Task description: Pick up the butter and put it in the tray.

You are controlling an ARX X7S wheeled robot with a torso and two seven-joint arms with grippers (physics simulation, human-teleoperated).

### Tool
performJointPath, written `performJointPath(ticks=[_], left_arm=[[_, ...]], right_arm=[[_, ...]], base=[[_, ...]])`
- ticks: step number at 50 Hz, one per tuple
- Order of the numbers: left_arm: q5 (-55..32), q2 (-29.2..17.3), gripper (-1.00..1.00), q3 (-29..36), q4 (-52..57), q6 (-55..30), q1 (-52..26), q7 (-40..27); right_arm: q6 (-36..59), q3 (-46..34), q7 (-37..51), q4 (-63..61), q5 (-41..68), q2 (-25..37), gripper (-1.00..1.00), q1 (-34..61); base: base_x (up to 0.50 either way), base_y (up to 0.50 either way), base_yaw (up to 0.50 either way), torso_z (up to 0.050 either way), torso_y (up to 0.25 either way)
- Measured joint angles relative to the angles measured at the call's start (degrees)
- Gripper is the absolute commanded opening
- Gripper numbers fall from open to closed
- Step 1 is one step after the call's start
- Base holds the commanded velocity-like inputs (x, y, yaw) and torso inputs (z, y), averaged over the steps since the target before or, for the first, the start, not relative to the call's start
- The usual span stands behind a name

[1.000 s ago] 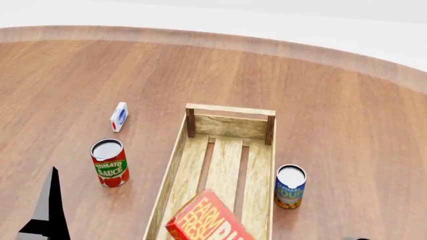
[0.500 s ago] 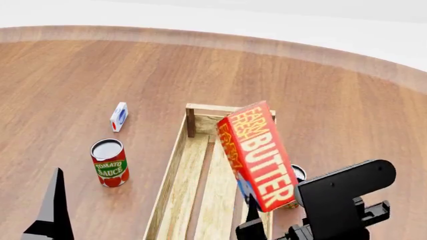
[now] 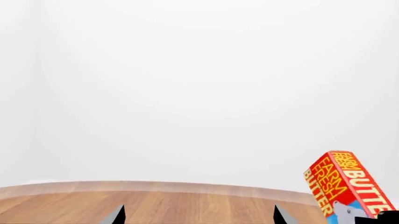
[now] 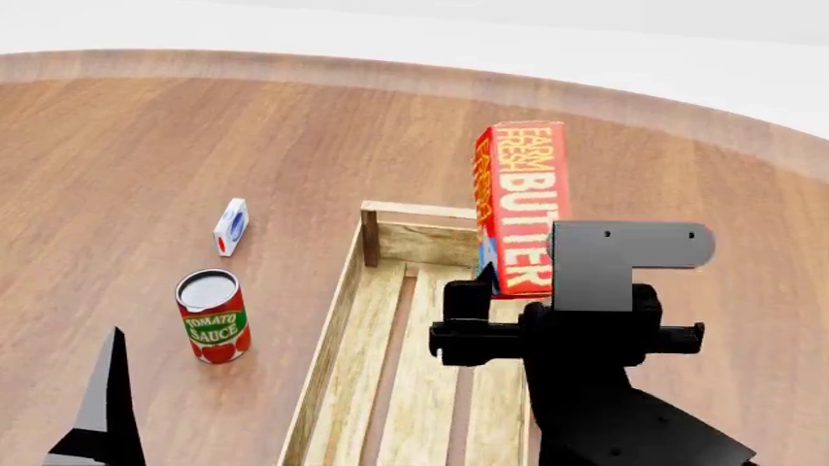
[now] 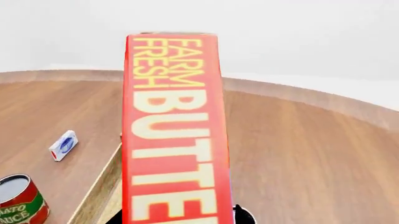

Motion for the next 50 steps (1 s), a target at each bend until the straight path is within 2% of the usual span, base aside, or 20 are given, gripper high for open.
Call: performJointPath(ticks=[10,21,37,50], left_arm=[[-0.40,-0.19,1.00,-0.32,-0.01,0.16,0.01,-0.23],[-0.82,-0.44,1.00,-0.64,0.22,0.11,-0.09,-0.58],[-1.51,-0.78,1.00,-1.00,0.12,0.20,-0.11,-0.85],[-2.34,-1.08,1.00,-1.59,0.04,0.49,-0.07,-0.99]], right_arm=[[1.06,0.25,6.43,10.70,-1.17,-9.00,-1.00,3.90],[2.86,1.41,12.53,17.30,0.07,-15.74,-1.00,5.05],[5.79,4.32,18.53,22.75,5.11,-21.73,-1.00,6.42],[4.42,4.56,18.40,30.10,5.45,-25.37,-1.00,7.65]], base=[[0.00,0.00,0.00,0.001,0.002],[0.00,0.00,0.00,0.000,0.001],[0.00,0.00,0.00,0.001,0.002],[0.00,0.00,0.00,0.000,0.002]])
